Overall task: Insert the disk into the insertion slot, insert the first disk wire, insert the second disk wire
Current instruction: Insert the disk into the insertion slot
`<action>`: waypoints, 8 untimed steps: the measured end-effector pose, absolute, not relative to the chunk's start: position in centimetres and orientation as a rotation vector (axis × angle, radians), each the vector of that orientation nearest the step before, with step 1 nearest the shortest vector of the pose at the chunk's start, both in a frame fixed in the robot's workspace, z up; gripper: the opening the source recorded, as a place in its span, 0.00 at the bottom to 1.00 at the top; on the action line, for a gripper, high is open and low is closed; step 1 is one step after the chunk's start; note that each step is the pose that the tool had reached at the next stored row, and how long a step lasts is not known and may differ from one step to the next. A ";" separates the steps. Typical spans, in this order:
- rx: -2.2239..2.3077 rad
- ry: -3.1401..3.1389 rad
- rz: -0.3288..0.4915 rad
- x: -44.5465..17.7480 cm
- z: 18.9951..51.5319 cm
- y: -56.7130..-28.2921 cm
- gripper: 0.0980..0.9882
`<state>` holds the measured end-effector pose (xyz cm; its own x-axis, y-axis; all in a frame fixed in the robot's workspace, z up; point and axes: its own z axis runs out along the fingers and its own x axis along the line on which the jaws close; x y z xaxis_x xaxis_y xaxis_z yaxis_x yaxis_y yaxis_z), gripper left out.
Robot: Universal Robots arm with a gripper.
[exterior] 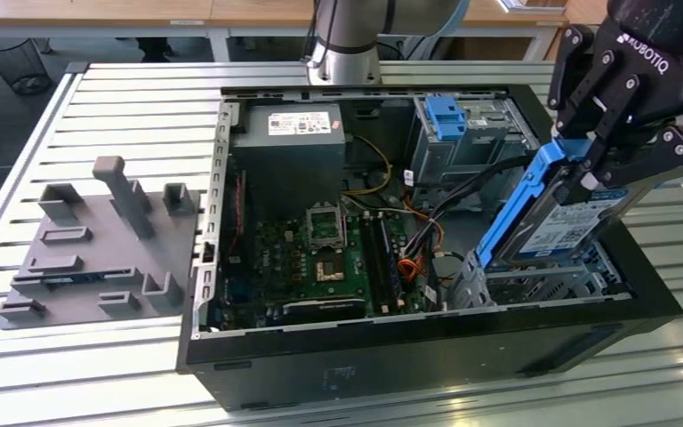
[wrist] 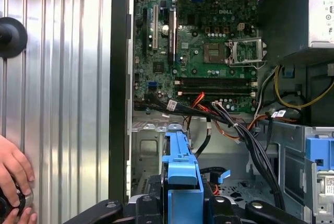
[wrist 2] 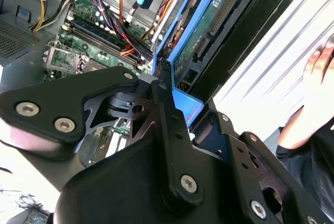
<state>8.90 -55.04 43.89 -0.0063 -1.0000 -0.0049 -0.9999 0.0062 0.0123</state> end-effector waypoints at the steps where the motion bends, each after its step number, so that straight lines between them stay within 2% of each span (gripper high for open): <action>1: 2.211 -2.225 -0.019 8.9 43.8 -55.0 0.30; 8: 2.210 -2.225 -0.019 8.9 43.4 -55.0 0.30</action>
<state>8.89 -54.96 43.37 -0.0065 -1.0000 -0.0046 -0.9999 0.0064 0.0125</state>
